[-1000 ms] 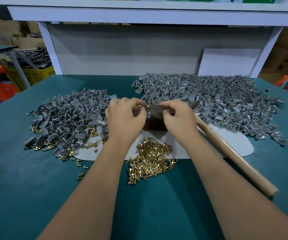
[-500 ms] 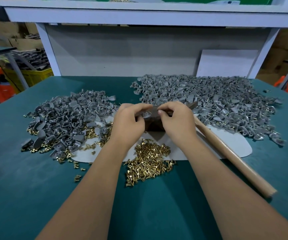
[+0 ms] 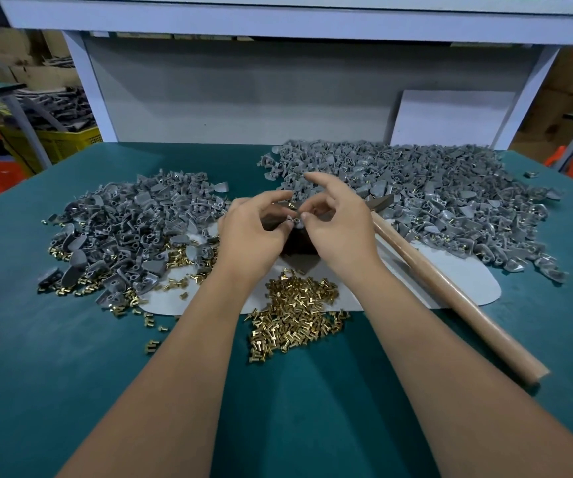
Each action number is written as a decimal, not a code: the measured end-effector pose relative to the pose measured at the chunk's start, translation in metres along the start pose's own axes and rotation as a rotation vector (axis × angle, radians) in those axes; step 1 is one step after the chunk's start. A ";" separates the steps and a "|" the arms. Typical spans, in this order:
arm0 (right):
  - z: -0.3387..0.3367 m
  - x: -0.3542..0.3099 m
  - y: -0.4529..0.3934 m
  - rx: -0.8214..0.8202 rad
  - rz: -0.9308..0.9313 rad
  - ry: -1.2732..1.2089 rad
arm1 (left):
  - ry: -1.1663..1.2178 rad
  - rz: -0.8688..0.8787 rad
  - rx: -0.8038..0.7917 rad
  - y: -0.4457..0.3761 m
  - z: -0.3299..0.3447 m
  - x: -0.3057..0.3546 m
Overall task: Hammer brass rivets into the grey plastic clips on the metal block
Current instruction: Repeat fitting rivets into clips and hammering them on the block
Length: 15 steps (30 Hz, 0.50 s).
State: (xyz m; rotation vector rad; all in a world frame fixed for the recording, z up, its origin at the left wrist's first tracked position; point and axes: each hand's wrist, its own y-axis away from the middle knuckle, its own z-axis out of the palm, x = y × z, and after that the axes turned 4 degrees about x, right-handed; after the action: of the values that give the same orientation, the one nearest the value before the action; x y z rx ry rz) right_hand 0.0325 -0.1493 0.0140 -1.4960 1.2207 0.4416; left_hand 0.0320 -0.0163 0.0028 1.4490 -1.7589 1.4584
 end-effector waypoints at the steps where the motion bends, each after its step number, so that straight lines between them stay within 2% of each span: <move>1: 0.001 0.000 0.000 -0.007 -0.003 0.019 | -0.016 0.000 0.011 0.000 0.000 0.000; 15: 0.009 -0.002 -0.006 -0.023 0.050 0.094 | 0.012 -0.077 0.040 -0.003 0.001 -0.003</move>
State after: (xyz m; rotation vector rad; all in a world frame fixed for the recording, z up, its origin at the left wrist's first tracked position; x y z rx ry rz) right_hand 0.0393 -0.1414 0.0160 -1.5233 1.3333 0.4235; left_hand 0.0358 -0.0156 0.0016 1.5083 -1.6564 1.4674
